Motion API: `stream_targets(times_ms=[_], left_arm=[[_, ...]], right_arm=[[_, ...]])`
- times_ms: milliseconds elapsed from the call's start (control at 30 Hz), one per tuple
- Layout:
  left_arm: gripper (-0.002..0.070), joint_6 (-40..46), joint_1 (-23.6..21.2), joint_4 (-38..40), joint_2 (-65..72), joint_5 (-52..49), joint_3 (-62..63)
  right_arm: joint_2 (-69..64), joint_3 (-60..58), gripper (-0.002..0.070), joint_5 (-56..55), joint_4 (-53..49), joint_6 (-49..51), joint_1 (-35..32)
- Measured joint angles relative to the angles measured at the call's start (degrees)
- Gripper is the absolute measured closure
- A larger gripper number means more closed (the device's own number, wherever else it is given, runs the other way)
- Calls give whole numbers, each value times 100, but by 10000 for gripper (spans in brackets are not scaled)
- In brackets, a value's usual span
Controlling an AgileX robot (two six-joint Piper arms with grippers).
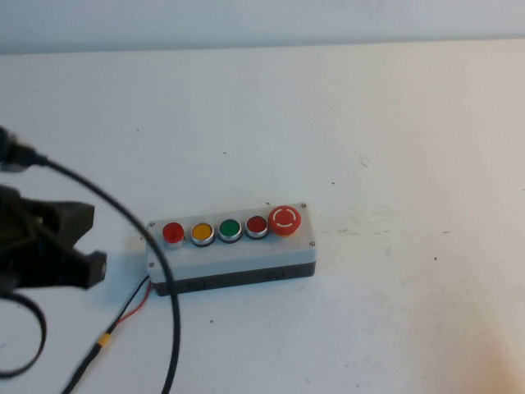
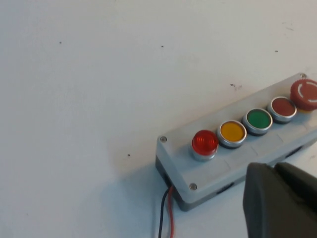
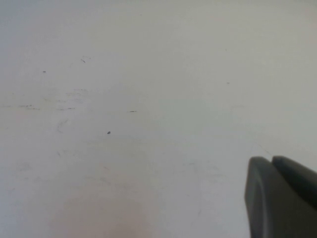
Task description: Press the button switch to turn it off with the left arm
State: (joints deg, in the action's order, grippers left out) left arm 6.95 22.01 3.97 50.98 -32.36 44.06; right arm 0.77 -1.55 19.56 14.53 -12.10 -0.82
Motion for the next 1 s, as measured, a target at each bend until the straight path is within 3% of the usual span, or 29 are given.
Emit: stream_targets(times_ms=[200,500,800,1000], left_arm=[[677,-54,0,-10,-1056,155,-924],[677,-21,0,-96,-1323,-3,-1130],[677,284,-29,-96,-2770,2818,-2599],[677,223,-587,-137,-4301,3645,-3825]], right_arm=[[0,0,692,0,0,0,0],[0,0,692,0,0,0,0],[0,0,692,0,0,0,0],[0,0,692,0,0,0,0]])
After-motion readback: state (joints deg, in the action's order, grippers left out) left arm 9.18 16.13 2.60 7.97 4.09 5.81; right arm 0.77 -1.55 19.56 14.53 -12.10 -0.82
